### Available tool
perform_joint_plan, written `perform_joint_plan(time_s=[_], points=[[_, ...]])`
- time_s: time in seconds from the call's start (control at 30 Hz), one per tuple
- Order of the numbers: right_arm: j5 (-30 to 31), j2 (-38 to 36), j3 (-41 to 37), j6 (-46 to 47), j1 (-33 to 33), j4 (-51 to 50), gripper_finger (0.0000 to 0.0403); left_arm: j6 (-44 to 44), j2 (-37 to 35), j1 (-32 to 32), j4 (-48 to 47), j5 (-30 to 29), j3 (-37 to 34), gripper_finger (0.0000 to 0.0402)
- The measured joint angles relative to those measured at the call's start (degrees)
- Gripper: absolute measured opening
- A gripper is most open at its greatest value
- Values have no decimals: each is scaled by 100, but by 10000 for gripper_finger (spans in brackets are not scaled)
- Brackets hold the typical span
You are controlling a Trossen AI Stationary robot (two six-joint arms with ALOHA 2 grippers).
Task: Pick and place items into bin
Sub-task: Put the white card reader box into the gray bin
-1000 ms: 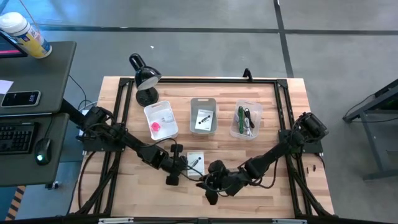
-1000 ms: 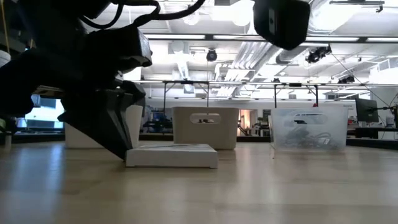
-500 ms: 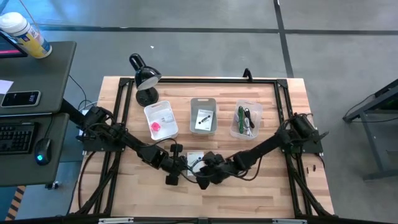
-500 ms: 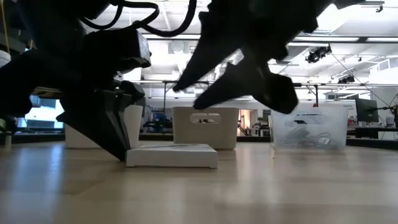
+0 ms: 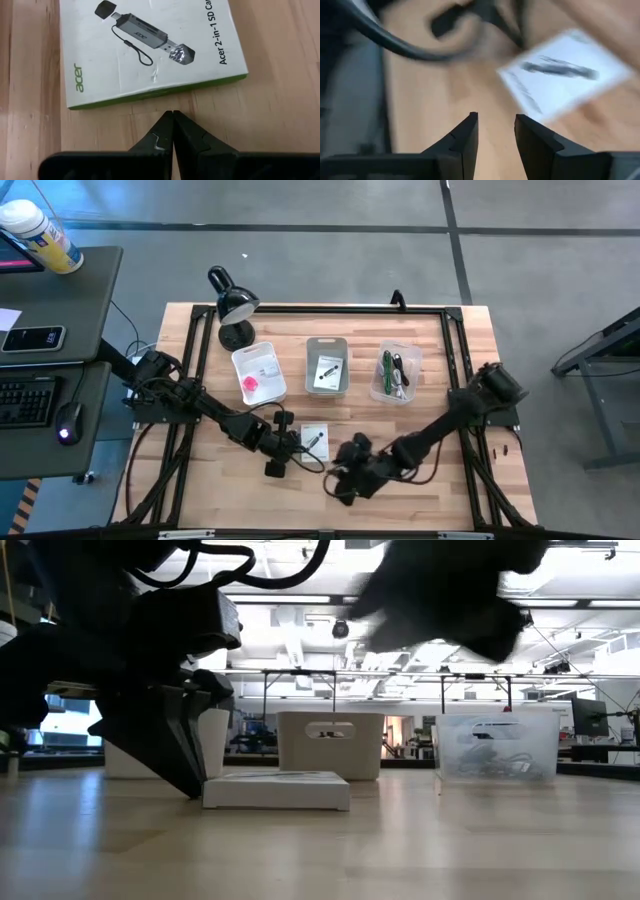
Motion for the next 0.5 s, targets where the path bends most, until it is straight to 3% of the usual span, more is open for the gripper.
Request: perform_joint_plan(time_s=[0.2, 0.5], points=[[896, -715, -4, 716, 112, -2273, 119, 4, 0, 3, 40, 29, -4, 0], [956, -1533, -4, -562, 20, -2425, 82, -8, 7, 3, 113, 44, -13, 0]])
